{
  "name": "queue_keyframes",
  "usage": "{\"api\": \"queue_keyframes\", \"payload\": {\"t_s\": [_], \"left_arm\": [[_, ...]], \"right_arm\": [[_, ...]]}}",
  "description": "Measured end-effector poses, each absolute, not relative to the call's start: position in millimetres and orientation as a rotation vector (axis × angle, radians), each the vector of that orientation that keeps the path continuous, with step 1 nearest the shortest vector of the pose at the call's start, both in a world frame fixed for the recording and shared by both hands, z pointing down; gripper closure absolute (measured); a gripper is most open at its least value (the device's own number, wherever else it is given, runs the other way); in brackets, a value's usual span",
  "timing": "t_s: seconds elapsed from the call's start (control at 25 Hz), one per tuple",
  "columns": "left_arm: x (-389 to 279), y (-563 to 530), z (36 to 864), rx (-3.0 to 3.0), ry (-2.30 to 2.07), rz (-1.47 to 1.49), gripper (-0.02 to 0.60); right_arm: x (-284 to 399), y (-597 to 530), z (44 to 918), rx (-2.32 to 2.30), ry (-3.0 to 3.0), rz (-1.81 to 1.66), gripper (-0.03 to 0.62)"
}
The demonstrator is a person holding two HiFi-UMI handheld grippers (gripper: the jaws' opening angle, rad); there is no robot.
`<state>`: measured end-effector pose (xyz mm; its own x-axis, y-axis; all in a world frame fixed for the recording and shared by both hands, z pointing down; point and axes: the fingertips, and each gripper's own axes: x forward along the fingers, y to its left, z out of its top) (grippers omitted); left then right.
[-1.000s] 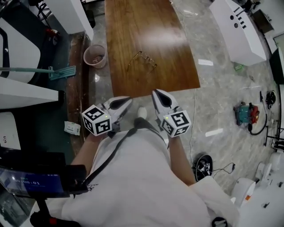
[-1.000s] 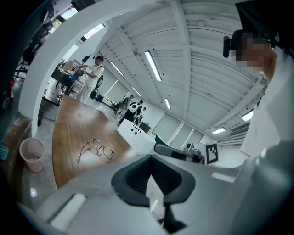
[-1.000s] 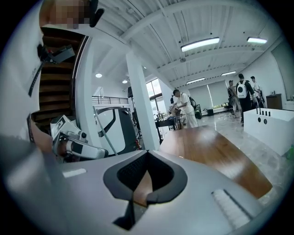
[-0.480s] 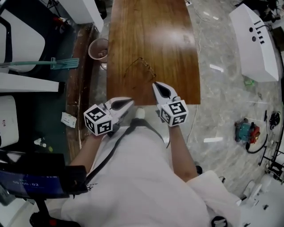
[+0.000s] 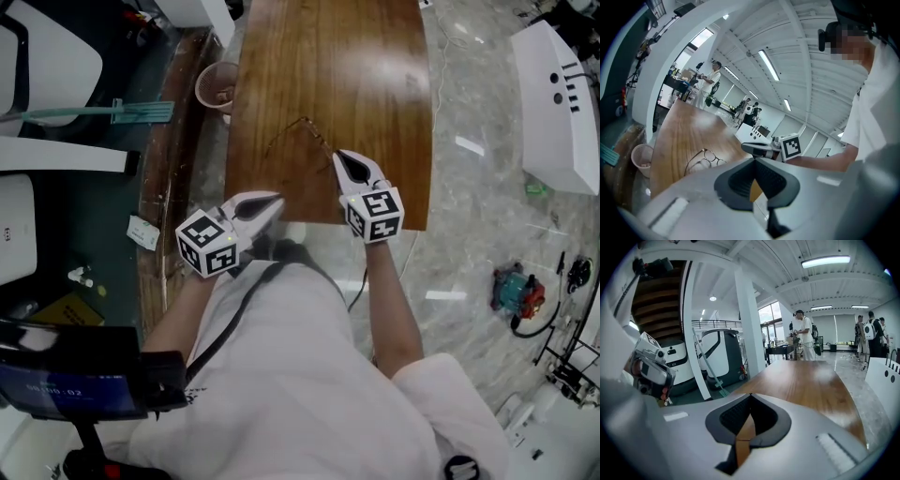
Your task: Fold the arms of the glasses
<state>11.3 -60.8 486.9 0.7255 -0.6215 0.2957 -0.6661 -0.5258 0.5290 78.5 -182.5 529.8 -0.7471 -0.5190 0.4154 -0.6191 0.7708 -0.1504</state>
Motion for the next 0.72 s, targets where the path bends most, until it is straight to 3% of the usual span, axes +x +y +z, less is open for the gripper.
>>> {"api": "queue_keyframes", "payload": {"t_s": [0.72], "left_arm": [[-58, -109, 506, 2.370, -0.950, 0.182, 0.577]], "right_arm": [[57, -216, 585, 1.002, -2.388, 0.357, 0.581]]}}
